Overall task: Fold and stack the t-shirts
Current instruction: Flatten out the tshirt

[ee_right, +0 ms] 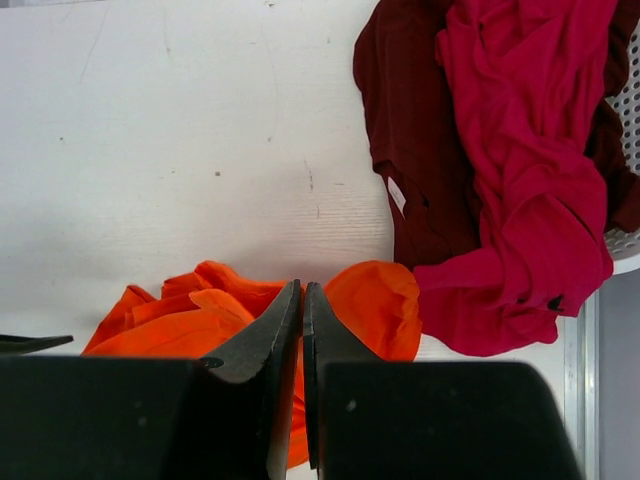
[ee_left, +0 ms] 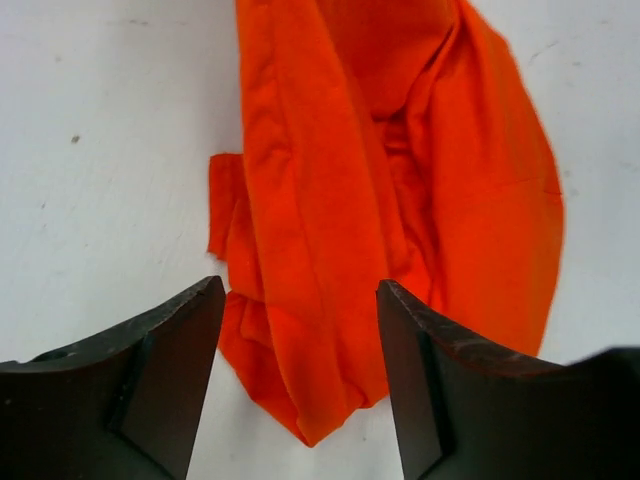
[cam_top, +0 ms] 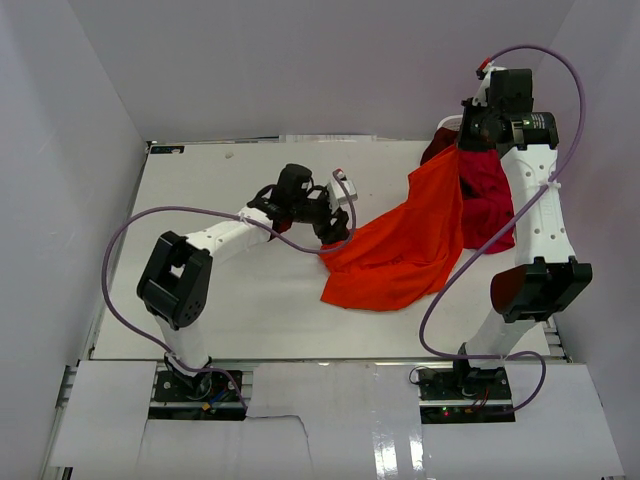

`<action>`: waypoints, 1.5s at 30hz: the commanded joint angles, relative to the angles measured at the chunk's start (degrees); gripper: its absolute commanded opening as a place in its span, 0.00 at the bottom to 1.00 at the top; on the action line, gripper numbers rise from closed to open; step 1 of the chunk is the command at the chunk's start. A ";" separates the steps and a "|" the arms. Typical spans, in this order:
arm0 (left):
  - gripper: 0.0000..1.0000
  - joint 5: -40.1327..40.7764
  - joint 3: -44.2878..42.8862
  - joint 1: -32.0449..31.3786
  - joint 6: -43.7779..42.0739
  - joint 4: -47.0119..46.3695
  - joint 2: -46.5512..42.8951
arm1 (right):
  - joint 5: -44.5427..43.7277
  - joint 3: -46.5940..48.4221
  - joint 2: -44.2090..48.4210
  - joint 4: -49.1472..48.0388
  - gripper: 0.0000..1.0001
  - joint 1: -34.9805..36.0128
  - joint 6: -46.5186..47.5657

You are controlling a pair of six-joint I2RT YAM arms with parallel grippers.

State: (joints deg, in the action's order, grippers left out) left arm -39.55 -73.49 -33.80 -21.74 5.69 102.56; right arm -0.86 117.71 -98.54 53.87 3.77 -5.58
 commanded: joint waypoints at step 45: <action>0.40 20.99 5.30 -6.36 -3.66 -3.32 5.98 | 3.41 0.15 0.28 -1.57 0.09 -0.61 0.75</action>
State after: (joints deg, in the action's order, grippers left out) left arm -22.22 -65.93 -39.88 -25.04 3.64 107.61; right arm 1.76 117.73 -98.91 53.87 3.70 -5.54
